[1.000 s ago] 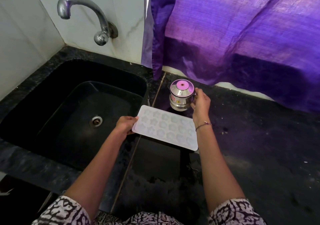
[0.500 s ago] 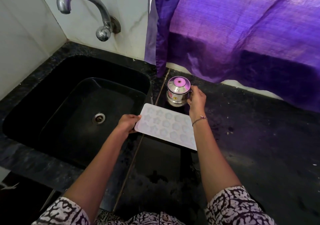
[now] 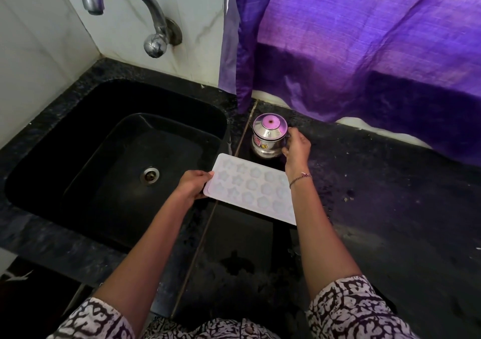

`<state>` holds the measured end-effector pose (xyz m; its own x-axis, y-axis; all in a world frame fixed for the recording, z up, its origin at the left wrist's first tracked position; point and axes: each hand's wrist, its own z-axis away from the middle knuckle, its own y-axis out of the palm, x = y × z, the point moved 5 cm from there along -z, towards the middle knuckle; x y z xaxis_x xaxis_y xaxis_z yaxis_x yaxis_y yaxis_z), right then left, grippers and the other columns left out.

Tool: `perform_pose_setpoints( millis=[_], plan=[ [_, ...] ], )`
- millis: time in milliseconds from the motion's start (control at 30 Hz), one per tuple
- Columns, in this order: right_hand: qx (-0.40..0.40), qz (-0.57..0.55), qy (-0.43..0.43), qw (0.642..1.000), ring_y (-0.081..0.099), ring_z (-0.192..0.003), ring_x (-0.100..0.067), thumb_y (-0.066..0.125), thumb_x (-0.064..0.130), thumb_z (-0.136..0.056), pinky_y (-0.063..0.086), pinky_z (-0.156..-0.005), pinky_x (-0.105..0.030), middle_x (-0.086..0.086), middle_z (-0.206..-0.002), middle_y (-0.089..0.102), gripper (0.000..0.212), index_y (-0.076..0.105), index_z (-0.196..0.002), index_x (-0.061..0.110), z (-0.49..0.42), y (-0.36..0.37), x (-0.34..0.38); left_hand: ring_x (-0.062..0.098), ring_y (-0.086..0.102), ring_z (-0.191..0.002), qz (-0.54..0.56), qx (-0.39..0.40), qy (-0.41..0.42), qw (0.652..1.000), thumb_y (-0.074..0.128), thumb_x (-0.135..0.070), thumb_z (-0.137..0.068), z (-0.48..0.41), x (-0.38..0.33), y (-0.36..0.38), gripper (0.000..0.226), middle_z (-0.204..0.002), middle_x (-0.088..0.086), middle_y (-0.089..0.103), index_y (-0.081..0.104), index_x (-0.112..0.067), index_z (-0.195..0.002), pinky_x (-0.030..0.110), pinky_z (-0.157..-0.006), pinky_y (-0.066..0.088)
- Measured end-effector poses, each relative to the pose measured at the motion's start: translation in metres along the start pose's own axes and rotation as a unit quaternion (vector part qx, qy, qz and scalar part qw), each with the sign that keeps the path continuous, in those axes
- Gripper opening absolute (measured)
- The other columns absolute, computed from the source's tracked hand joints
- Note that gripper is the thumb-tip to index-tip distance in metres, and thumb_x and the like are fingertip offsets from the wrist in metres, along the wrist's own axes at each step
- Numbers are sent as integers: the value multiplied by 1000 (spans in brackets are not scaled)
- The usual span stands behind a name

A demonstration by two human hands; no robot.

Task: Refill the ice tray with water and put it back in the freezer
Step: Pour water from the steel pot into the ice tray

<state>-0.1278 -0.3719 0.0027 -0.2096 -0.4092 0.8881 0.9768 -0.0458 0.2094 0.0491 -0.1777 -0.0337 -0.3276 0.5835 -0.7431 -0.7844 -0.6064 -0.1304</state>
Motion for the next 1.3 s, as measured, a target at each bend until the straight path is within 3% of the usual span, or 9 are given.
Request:
perform_pose_setpoints(
  millis=[567, 1033, 1100, 1167, 1233, 1300],
  plan=[
    [-1, -11, 18, 1000, 32, -53, -6, 52, 9, -89, 27, -36, -13, 3, -59, 39, 29, 48, -62, 18, -1, -12, -5, 13, 59, -66, -9, 2, 7, 1000, 61, -20, -92, 0, 0, -1, 20, -77, 3, 63, 62, -9, -75, 15, -41, 48],
    [-12, 48, 1, 999, 35, -58, -7, 54, 18, -89, 31, -47, -17, 5, -60, 39, 26, 50, -63, 22, 0, -14, -6, 13, 59, -64, -6, -4, 8, 1000, 62, -19, -92, -4, 2, -1, 20, -73, 3, 62, 61, -10, -74, 16, -41, 49],
    [-20, 84, -8, 996, 40, -62, -8, 54, 25, -90, 35, -56, -24, 3, -65, 46, 24, 50, -66, 22, 1, -17, -5, 14, 59, -63, -10, -7, 8, 1000, 61, -18, -92, -5, 3, -2, 20, -73, 3, 62, 61, -9, -74, 17, -41, 49],
    [-42, 187, -52, 980, 46, -70, -12, 54, 35, -91, 41, -69, -31, -1, -80, 55, 25, 49, -70, 22, 2, -21, 2, 13, 59, -63, -8, -7, 10, 1000, 61, -18, -92, -6, 3, -1, 21, -72, 3, 61, 61, -9, -73, 17, -41, 49],
    [-61, 310, -101, 943, 48, -82, -15, 48, 44, -94, 40, -82, -33, -3, -101, 50, 30, 52, -84, 17, 7, -28, 10, 13, 58, -63, -6, -7, 9, 1000, 62, -19, -92, -7, 4, -1, 20, -72, 3, 61, 61, -9, -74, 17, -40, 48],
    [-68, 377, -133, 914, 48, -86, -19, 42, 46, -96, 38, -82, -32, -4, -109, 42, 39, 52, -99, 8, 15, -33, 16, 13, 59, -63, -6, -12, 11, 1000, 63, -20, -91, -8, 4, -1, 20, -74, 4, 62, 62, -10, -74, 16, -40, 48]
  ],
)
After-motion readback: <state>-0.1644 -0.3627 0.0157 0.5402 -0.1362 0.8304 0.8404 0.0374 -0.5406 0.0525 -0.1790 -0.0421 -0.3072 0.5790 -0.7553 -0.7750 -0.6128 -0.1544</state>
